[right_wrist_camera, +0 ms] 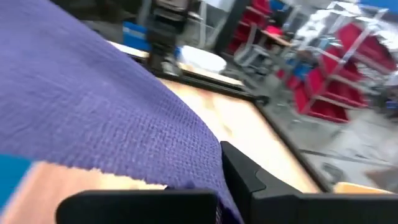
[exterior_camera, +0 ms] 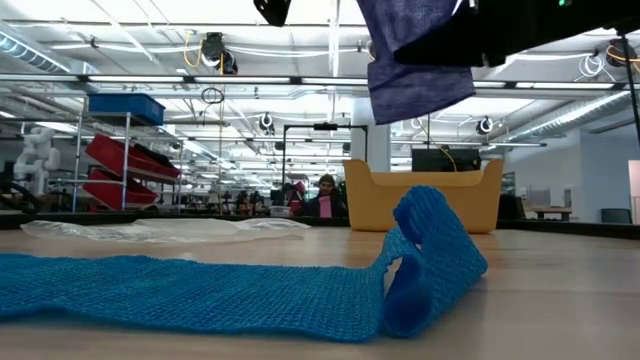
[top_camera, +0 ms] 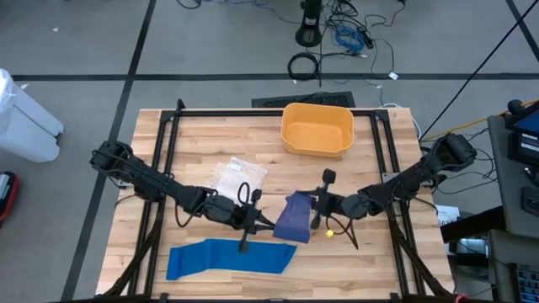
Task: Roll bandage
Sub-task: Roll the dark blue bandage
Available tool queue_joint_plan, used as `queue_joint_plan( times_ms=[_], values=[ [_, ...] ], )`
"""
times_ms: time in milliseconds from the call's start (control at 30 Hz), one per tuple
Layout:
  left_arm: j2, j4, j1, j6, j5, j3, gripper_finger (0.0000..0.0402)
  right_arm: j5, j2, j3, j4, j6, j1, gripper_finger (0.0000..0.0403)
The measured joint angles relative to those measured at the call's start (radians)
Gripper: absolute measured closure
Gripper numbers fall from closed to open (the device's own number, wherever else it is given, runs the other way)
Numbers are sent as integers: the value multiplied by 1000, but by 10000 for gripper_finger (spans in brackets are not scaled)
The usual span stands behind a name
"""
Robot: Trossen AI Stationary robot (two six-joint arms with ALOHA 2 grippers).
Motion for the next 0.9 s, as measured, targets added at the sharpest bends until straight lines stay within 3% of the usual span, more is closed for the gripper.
queue_joint_plan(
  times_ms=[433, 767, 900],
  values=[
    [0, 184, -11, 90, -29, 0, 396, -302, 0, 0, -15, 177, 15, 386],
    [-5, 199, -10, 117, -82, 0, 396, -445, 8, -2, 17, 277, 23, 253],
    [-17, 196, -10, 117, -135, 0, 396, -408, 6, -2, 37, 223, 60, 210]
  ],
)
